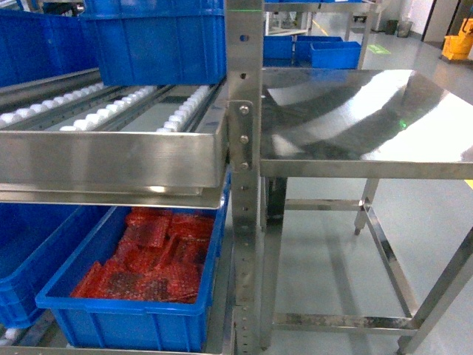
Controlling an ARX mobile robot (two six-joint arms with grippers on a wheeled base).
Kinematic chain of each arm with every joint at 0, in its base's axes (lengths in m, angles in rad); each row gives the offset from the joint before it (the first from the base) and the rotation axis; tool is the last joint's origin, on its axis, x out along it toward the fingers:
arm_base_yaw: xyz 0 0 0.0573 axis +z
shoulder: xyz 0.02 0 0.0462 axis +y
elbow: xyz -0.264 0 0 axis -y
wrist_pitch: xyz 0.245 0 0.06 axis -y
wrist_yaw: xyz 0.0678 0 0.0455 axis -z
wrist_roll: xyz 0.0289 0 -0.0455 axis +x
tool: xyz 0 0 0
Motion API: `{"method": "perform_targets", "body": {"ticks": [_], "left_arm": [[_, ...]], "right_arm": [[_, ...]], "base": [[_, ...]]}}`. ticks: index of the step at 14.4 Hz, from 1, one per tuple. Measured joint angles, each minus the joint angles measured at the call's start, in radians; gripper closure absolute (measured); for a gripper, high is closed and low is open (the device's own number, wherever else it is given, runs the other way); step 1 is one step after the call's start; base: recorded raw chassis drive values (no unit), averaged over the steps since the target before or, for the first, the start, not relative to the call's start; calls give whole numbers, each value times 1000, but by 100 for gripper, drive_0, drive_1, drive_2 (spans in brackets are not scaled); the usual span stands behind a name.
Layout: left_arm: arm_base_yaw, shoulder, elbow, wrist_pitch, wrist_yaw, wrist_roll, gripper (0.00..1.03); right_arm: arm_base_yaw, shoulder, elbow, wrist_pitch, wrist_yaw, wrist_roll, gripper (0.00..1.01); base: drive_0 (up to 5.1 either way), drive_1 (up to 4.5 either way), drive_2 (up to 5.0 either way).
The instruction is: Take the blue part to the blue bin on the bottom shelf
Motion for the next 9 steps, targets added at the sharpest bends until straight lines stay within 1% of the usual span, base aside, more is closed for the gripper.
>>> {"method": "perform_targets", "body": {"ticks": [2, 9], "left_arm": [[0, 0, 0, 0, 0, 0, 59], [0, 0, 0, 0, -1, 0, 59]], "right_arm": [[0, 0, 0, -1, 0, 0, 3], [0, 0, 0, 0, 0, 0, 3]], "base": [[-499, 242, 242], [-468, 116, 373]]}}
